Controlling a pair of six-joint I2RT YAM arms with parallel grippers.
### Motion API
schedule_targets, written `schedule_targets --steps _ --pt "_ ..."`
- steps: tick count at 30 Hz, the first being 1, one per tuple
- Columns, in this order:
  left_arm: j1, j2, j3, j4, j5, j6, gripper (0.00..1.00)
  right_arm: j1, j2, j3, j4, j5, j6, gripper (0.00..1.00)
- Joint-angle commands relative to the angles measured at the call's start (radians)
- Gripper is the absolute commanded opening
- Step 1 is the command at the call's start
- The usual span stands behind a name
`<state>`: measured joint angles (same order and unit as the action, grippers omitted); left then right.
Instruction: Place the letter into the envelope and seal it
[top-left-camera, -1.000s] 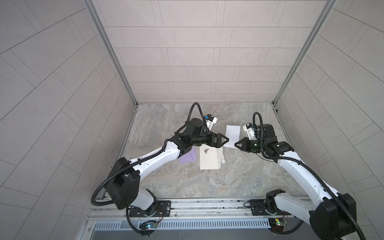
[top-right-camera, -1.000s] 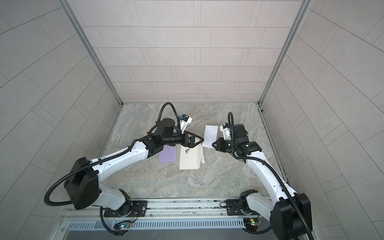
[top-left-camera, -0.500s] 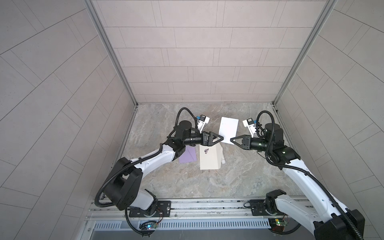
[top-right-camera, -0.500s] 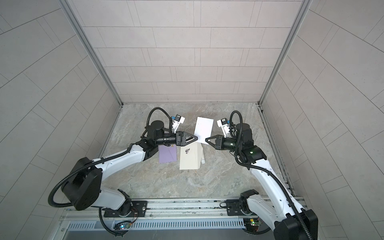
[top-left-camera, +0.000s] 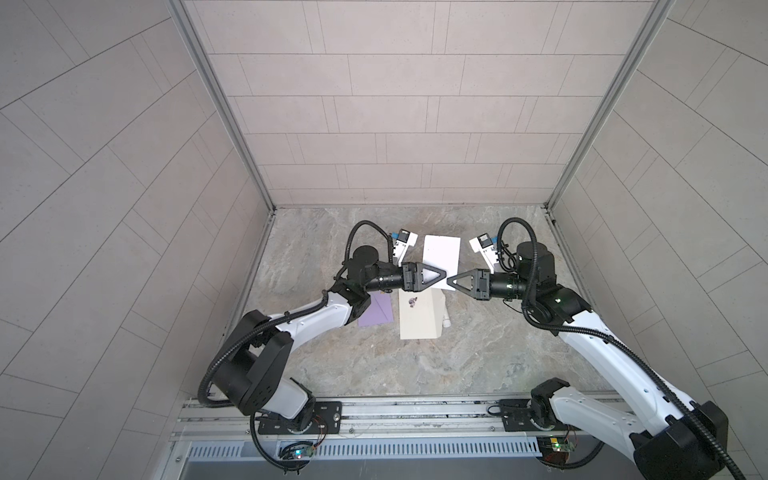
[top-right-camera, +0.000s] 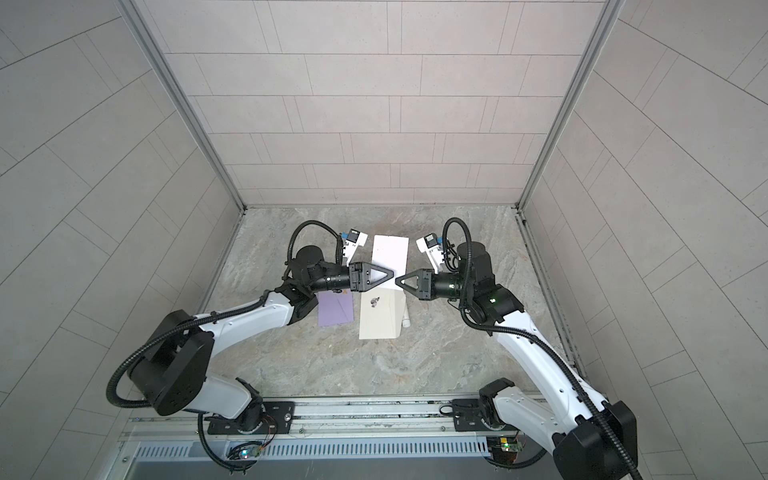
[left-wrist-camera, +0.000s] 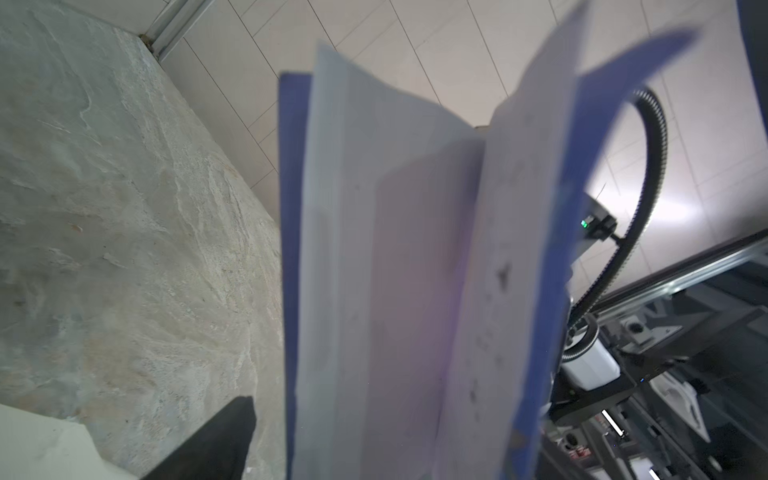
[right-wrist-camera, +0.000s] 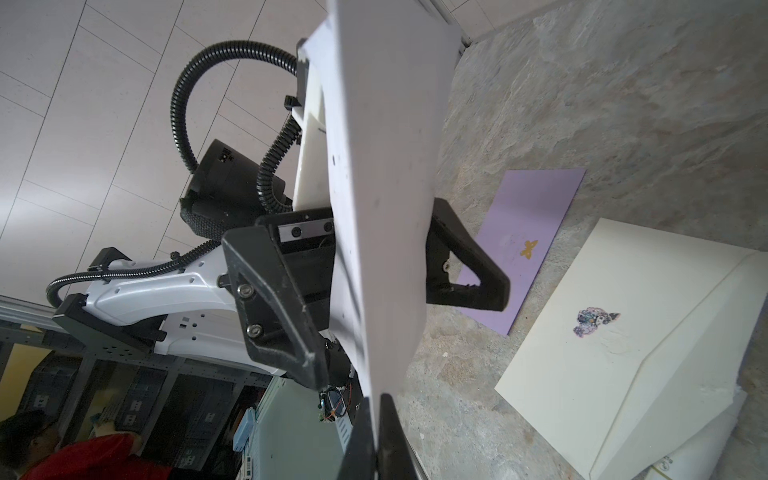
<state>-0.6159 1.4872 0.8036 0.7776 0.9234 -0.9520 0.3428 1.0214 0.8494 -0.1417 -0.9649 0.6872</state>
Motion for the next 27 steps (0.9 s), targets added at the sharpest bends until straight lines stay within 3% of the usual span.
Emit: schedule_targets --steps 1,7,9,10,13,15,22,27 --pt "-0.004 -0.025 0.003 0.045 0.035 -0.014 0.66 0.009 0.017 0.014 0.006 0.05 -0.023 0.0" --pt "-0.003 -0.077 0.007 -0.112 -0.005 0.084 0.15 0.01 0.029 0.001 -0.044 0.151 -0.046 0.0" --pt "-0.005 -0.092 0.014 -0.187 -0.03 0.132 0.04 0.01 0.027 -0.001 -0.057 0.155 -0.054 0.0" --pt "-0.004 -0.101 0.02 -0.233 -0.038 0.157 0.03 0.009 0.022 0.005 -0.075 0.154 -0.065 0.06" --pt "-0.007 -0.124 0.052 -0.413 -0.043 0.276 0.0 0.006 0.005 0.048 -0.201 0.194 -0.147 0.42" --pt "-0.01 -0.144 0.077 -0.558 -0.059 0.376 0.0 -0.005 -0.006 0.067 -0.248 0.209 -0.177 0.51" --pt "-0.072 -0.133 0.235 -1.136 -0.114 0.772 0.0 -0.018 0.008 0.167 -0.398 0.221 -0.298 0.56" --pt "-0.1 -0.118 0.299 -1.37 -0.095 0.939 0.0 -0.018 0.017 0.227 -0.526 0.165 -0.446 0.58"
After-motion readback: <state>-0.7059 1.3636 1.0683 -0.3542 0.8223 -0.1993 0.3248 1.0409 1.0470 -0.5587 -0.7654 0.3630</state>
